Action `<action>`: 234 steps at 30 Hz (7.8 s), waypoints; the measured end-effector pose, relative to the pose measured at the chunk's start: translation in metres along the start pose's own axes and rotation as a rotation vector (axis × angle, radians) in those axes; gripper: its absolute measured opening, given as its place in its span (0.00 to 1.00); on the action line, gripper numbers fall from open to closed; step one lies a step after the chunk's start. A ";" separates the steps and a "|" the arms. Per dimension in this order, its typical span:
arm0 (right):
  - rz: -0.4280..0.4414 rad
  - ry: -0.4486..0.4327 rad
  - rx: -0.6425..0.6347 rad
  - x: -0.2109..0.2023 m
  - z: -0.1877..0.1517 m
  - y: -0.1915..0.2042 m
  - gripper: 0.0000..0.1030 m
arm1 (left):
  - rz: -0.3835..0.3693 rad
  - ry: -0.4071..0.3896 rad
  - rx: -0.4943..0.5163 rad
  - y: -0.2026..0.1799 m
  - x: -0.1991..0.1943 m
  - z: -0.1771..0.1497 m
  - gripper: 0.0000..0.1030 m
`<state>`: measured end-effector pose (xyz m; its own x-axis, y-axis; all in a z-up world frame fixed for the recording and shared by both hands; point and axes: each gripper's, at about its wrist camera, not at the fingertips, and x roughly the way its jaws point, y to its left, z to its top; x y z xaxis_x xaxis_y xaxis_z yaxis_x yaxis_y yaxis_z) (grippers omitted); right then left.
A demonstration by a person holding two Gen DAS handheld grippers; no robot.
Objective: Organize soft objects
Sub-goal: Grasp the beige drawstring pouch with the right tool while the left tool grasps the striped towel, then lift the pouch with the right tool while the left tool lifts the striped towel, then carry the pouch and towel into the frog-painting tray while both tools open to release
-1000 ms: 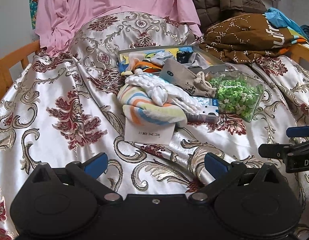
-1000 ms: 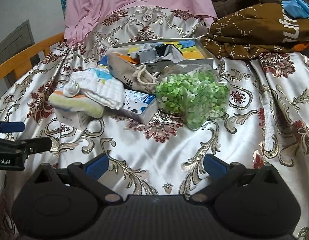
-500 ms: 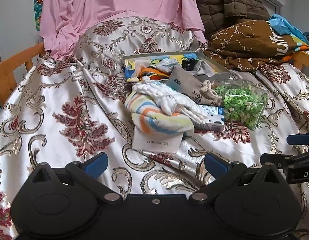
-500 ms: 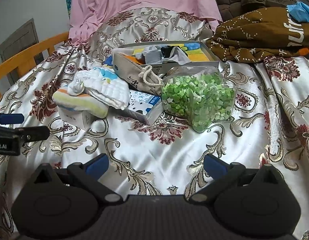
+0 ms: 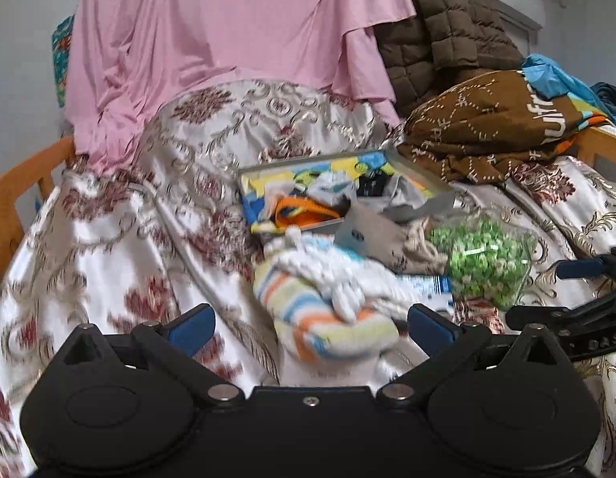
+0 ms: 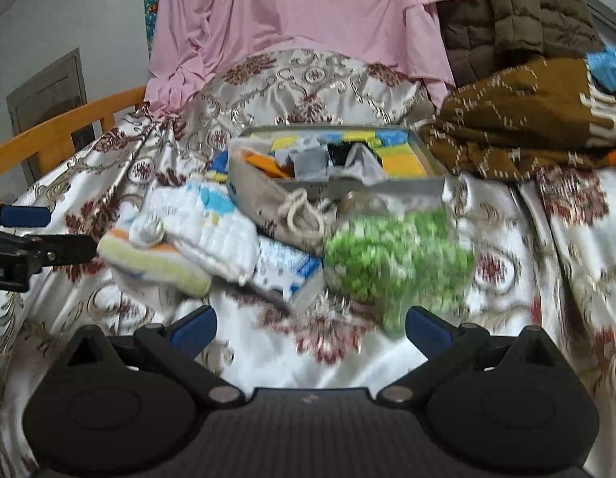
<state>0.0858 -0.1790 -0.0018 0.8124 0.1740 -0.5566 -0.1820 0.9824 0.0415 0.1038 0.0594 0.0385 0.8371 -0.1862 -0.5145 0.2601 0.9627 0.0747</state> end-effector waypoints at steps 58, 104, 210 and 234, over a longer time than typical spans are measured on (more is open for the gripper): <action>0.240 0.035 -0.552 0.147 0.083 0.042 0.29 | -0.401 0.102 0.071 0.035 0.111 0.021 0.39; 0.190 -0.036 -0.404 0.075 0.110 0.022 0.14 | -0.475 0.067 0.038 0.034 0.096 0.024 0.37; -0.159 0.099 -0.445 0.279 0.242 -0.011 0.15 | -0.211 -0.036 -0.307 0.078 0.303 0.130 0.32; -0.094 -0.045 -0.238 0.175 0.226 -0.018 0.89 | -0.063 -0.112 -0.305 0.076 0.195 0.122 0.86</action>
<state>0.3562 -0.1508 0.0878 0.8546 0.0907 -0.5112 -0.2257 0.9516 -0.2084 0.3457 0.0718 0.0478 0.8760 -0.2511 -0.4119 0.1709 0.9600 -0.2219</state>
